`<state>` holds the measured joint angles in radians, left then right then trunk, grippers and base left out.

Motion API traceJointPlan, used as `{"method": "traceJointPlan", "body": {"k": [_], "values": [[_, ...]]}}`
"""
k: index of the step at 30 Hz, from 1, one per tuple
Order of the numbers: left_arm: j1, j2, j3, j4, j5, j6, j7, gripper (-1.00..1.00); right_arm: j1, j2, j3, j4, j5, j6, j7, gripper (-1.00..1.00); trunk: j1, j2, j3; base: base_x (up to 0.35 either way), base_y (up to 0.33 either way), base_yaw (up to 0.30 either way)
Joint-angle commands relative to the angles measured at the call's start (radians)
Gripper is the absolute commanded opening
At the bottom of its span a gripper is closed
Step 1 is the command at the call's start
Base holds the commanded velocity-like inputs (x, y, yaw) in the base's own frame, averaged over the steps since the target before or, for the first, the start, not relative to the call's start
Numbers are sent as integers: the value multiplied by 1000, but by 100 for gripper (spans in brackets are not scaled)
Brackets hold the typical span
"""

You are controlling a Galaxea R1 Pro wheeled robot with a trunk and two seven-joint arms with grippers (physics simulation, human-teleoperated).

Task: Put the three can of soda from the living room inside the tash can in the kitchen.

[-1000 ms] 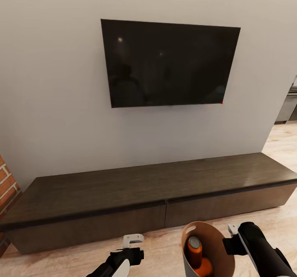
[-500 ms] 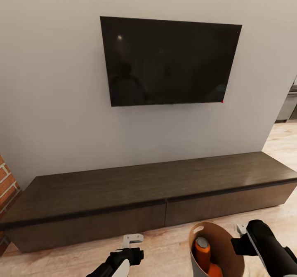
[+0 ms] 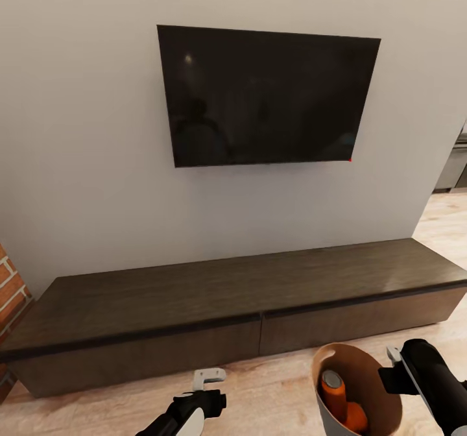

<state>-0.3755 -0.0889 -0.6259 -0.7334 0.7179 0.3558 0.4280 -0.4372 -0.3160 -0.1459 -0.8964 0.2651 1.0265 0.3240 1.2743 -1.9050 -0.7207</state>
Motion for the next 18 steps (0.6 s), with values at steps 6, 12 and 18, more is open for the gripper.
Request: {"method": "traceJointPlan", "body": {"k": [6,12,18], "values": [[0,0,0,0,0,0,0,100,0,1,0,-1,-29,4,11,-100,0,0,0,0,0,0],[1,0,0,0,0,0,0,100,2,2,0,-1,-26,3,12,-100,0,0,0,0,0,0],[1,0,0,0,0,0,0,100,3,2,0,-1,-25,4,12,-100,0,0,0,4,0,0]]}}
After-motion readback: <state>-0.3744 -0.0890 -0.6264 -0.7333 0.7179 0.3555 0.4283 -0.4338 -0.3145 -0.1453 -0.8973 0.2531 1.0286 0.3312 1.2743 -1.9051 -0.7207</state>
